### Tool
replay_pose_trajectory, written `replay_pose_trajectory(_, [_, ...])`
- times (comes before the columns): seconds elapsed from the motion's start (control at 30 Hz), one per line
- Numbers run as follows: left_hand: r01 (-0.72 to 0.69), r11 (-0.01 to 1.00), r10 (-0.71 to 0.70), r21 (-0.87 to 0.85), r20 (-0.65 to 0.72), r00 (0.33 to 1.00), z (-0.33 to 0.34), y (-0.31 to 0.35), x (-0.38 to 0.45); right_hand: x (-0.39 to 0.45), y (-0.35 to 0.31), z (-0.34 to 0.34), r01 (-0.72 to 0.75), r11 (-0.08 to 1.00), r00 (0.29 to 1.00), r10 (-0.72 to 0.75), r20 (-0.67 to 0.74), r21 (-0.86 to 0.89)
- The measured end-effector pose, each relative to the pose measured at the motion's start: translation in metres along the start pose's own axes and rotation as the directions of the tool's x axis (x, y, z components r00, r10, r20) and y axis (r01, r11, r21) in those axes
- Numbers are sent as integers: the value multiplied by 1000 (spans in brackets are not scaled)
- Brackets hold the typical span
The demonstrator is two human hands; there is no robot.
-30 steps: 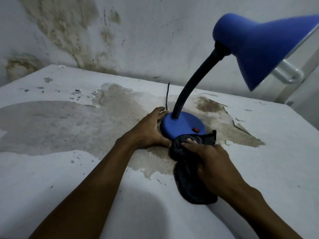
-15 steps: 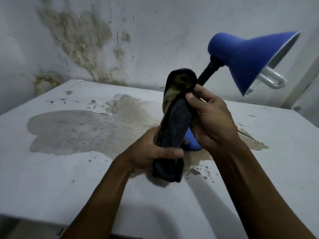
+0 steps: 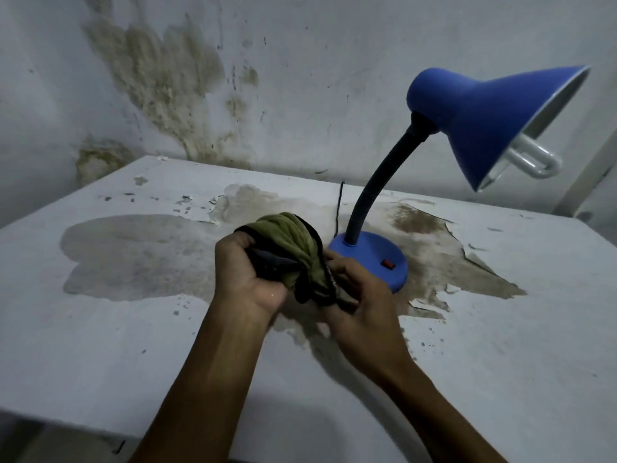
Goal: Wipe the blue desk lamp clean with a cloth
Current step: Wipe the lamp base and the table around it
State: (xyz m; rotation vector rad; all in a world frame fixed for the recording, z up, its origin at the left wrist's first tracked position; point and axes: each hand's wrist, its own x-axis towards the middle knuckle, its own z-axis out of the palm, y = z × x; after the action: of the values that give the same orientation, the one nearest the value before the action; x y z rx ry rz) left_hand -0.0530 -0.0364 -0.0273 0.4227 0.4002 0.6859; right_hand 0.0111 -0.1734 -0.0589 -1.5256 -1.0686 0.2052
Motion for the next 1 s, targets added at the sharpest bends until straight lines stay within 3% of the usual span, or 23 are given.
replay_pose_trajectory(0.07, [-26,999,25,-22,-24,999,0,-2,3,-3,2,4,38,996,999,-35,29,-82])
replay_pose_trajectory(0.13, [-15,1000,16,23,-46,999,2,-6,4,-1,3,7,23,989,999,-30,-45,-146])
replay_pose_trajectory(0.27, [22,940,19,342,-116,993,-1,-14,-1,13,5,7,-34,988,971,-4,-241,-153])
replay_pose_trajectory(0.33, [131,922,-120,365,-53,991,-9,-8,-6,18,5,9,-24,984,965,-23,-261,-175])
replay_pose_trajectory(0.4, [209,942,-242,264,99,965,-7,1,-17,18,4,14,25,969,971,-82,-224,-247])
replay_pose_trajectory(0.47, [142,958,-175,247,119,977,-5,0,-16,14,2,17,94,950,984,-134,-119,-297])
replay_pose_trajectory(0.57, [14,905,24,425,-84,996,1,-7,-1,9,0,8,178,953,983,-163,83,-243])
replay_pose_trajectory(0.63, [-86,836,182,541,-126,975,0,-8,10,9,4,-11,153,955,982,-119,144,-253])
replay_pose_trajectory(0.7, [-194,703,336,684,-78,939,-3,-4,23,15,16,-38,66,939,998,-58,33,-338])
replay_pose_trajectory(0.8, [-295,334,483,895,106,869,4,1,44,36,42,-83,-134,840,990,90,-109,-525])
replay_pose_trajectory(0.9, [-233,-93,524,968,247,815,19,-6,71,57,66,-106,-245,720,952,307,-19,-649])
replay_pose_trajectory(1.0, [-220,-346,464,912,370,805,34,-24,93,66,82,-104,-234,740,931,358,74,-630])
